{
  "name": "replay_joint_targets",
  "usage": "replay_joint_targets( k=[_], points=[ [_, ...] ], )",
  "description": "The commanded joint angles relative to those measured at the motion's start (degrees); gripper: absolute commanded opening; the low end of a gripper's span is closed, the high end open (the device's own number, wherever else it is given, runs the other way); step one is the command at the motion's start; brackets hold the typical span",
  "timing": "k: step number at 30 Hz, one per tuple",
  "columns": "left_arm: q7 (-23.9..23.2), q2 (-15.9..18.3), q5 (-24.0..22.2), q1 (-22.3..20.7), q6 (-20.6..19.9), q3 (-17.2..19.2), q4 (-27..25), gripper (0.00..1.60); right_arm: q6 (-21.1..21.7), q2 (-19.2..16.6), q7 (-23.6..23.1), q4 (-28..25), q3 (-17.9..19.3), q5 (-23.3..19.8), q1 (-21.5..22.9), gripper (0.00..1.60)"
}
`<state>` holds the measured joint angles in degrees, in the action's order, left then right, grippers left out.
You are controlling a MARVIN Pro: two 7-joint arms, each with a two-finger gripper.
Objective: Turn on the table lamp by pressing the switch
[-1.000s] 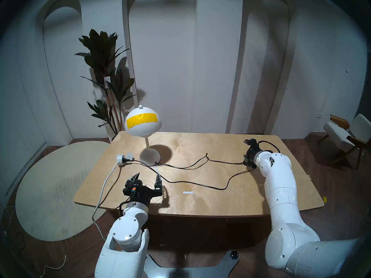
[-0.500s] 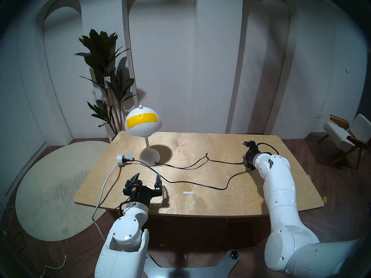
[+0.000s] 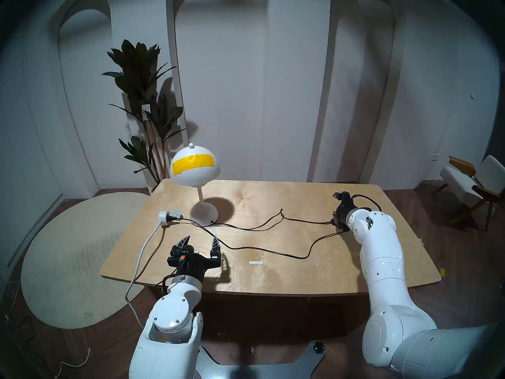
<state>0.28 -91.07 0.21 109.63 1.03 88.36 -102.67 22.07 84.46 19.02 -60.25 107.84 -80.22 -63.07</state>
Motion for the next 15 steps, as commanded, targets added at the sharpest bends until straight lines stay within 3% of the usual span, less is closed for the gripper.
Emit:
replay_joint_targets(
  k=[1, 15],
  points=[
    [0.0, 0.0, -0.1, -0.3, 0.2, 0.0, -1.2, 1.6, -0.3, -0.4, -1.1, 0.8, -0.1, -0.1, 1.6, 1.6],
    [0.0, 0.0, -0.1, -0.3, 0.2, 0.1, -1.2, 1.6, -2.2, -1.1, -0.1, 5.1, 1.1, -1.1, 1.2, 1.6]
  ],
)
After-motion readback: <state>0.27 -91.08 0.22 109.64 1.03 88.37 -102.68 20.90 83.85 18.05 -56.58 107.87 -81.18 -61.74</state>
